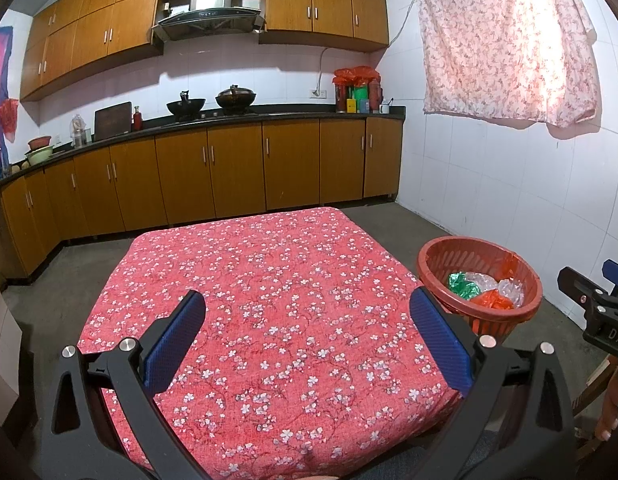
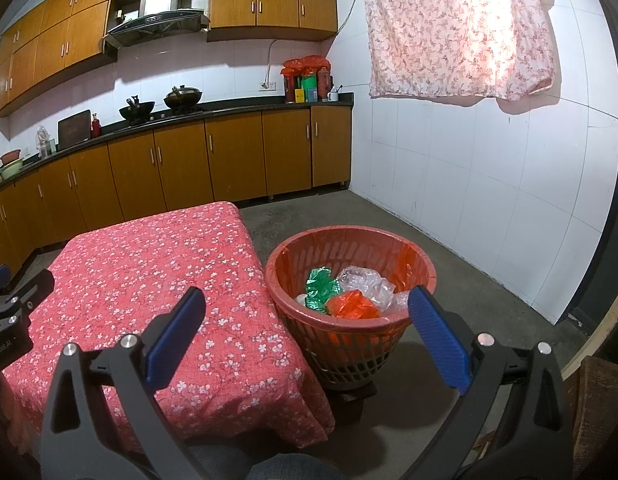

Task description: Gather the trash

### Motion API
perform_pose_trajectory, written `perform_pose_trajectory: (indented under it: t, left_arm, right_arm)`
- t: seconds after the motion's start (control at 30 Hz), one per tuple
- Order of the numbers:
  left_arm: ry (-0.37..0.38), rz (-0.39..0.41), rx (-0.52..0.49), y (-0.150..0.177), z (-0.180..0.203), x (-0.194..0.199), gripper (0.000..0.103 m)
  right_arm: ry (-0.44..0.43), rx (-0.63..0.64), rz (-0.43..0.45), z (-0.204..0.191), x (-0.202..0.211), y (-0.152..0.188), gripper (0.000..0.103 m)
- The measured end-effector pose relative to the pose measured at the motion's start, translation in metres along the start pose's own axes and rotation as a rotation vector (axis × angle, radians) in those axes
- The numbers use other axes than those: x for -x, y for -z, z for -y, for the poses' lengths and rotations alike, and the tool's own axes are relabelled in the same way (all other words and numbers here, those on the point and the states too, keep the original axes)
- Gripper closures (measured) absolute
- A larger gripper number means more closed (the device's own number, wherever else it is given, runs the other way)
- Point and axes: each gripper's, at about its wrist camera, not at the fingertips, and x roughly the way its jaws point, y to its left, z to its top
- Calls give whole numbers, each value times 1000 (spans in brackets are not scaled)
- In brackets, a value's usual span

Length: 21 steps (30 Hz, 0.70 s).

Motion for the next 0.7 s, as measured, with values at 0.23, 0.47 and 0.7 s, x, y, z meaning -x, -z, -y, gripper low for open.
perform_pose_trajectory:
  t: [0.23,0.47,0.7]
  left_arm:
    - [-5,-4,-3,4,0,-2,2]
    - [-4,-7,-5,4,1,-2,2]
    - [-4,-13,-4,5,-1,-4,2]
  right_arm:
    - [0,-1,0,1,0,0,4]
    - [-1,-3,-1,1,0,0,4]
    - [-1,-6,-3,1,-3,2,4]
